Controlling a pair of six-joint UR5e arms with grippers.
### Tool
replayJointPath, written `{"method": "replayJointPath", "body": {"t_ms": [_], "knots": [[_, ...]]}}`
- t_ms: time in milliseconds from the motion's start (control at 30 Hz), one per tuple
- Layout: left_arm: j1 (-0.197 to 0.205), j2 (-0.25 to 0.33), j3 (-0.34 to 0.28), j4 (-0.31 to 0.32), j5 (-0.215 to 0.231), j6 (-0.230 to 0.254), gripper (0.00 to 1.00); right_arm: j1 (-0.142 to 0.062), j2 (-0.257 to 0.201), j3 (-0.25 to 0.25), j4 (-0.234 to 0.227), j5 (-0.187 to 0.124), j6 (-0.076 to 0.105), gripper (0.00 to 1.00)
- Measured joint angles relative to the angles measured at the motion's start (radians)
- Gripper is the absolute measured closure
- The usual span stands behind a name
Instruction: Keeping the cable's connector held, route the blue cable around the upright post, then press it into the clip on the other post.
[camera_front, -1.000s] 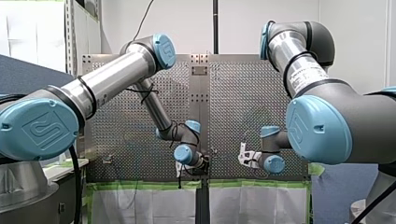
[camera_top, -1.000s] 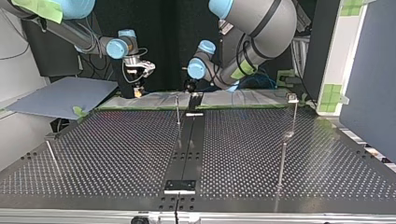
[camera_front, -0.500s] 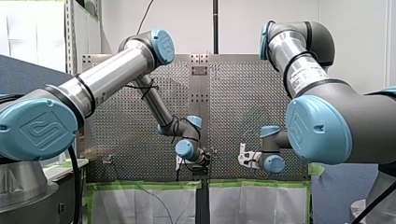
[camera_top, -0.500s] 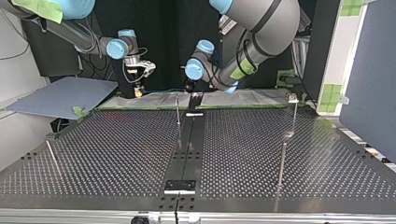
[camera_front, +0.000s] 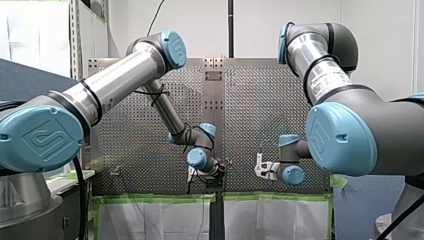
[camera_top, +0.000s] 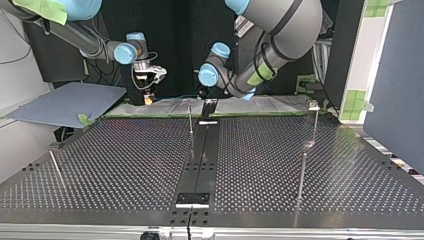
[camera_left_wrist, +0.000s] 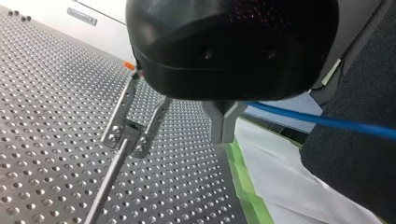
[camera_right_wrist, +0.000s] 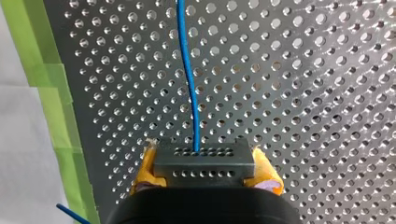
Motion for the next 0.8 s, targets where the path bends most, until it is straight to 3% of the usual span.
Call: {"method": "replayJointPath", "body": {"t_ms": [300,567,800], "knots": [[0.016,0.015,0.000,0.008,0.034,-0.017,1.00,0.000,0.000,-0.011,0.004,-0.006,0.003,1.00],[0.021,0.015,0.000,0.075,0.046,-0.086,1.00,-0.001,0.000,-0.013,0.002,-0.009,0.005,1.00],[0.021,0.011,0.001,0.093,0.049,-0.153,1.00,-0.002,0.000,-0.033,0.004,-0.021,0.014,1.00]]}}
